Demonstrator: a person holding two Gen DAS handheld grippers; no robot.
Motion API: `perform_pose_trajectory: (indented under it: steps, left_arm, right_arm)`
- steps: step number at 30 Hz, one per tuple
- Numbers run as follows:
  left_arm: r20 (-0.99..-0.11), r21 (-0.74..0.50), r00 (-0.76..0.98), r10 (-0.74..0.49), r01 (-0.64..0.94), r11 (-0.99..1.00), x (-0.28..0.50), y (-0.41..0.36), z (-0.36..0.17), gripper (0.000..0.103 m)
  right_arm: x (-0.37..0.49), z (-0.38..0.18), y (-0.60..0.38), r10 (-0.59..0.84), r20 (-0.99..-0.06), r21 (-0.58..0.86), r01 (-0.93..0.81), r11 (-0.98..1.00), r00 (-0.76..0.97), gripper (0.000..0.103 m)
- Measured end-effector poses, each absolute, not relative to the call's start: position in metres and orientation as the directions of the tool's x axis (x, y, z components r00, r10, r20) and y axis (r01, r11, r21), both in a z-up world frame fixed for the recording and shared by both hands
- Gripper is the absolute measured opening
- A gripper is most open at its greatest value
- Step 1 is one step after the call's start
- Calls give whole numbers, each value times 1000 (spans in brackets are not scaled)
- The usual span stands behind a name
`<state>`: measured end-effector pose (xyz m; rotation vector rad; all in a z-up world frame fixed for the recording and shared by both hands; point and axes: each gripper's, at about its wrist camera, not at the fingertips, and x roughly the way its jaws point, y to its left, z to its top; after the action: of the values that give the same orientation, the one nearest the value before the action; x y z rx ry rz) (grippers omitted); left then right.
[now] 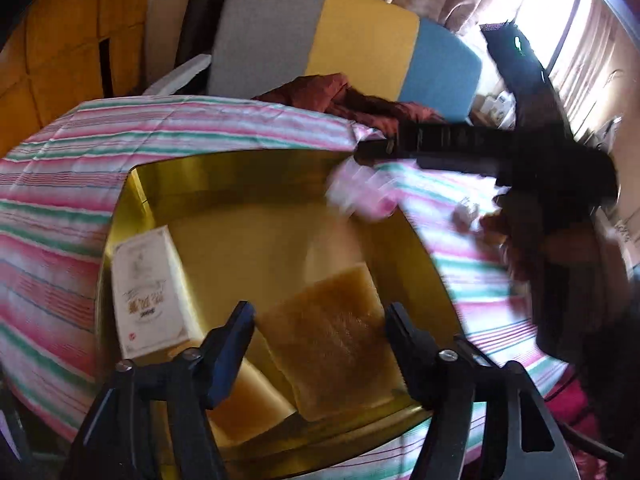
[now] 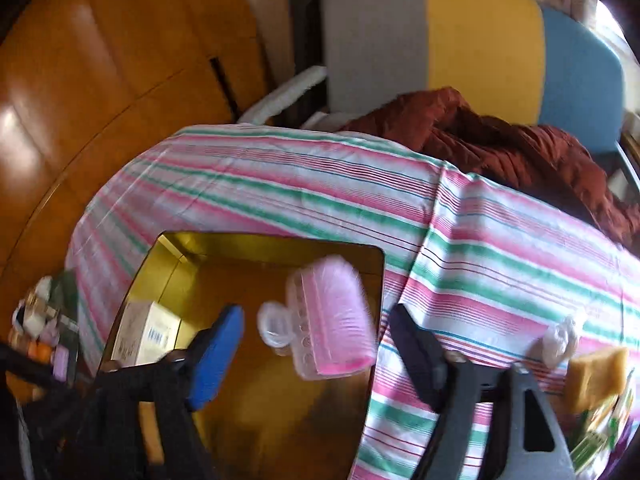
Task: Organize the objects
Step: 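Place the sponge in the tray with the left tool while the right tool drops the pink roller there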
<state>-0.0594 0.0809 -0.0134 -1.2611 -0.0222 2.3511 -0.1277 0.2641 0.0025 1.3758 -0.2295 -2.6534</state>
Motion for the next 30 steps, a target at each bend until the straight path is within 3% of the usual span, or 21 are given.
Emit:
perform_pose_trajectory:
  steps: [7, 13, 15, 19, 22, 23, 26, 30]
  left_arm:
    - [-812, -223, -429, 396, -399, -890, -46, 73, -36, 62]
    - [-801, -224, -449, 396, -389, -894, -31, 65, -39, 61]
    - [-791, -238, -460, 404, -377, -895, -28, 60, -36, 65]
    - [-763, -246, -512, 394, -334, -910, -19, 48, -26, 86]
    - [-742, -217, -562, 366, -316, -924, -14, 44, -17, 93]
    - [-731, -197, -585, 350, -310, -930, -12, 43, -13, 93]
    - [-700, -139, -645, 307, -298, -944, -6, 43, -3, 94]
    - [-673, -80, -689, 270, -295, -952, 2, 47, 4, 97]
  right_arm:
    - [-102, -2, 264, -163, -796, 178, 31, -984, -583, 84]
    - [-66, 5, 260, -91, -758, 114, 7, -994, -646, 85]
    - [-50, 10, 259, -61, -730, 85, -2, -996, -681, 85]
    - [-15, 30, 252, 23, -622, -3, -28, -1000, -783, 85]
    - [11, 37, 251, 60, -558, -8, -67, -998, -828, 88]
    - [11, 35, 253, 45, -582, 15, -66, -998, -812, 92]
    - [5, 17, 258, -68, -697, 128, -31, -991, -714, 90]
    - [11, 0, 263, -108, -729, 184, -41, -982, -676, 88]
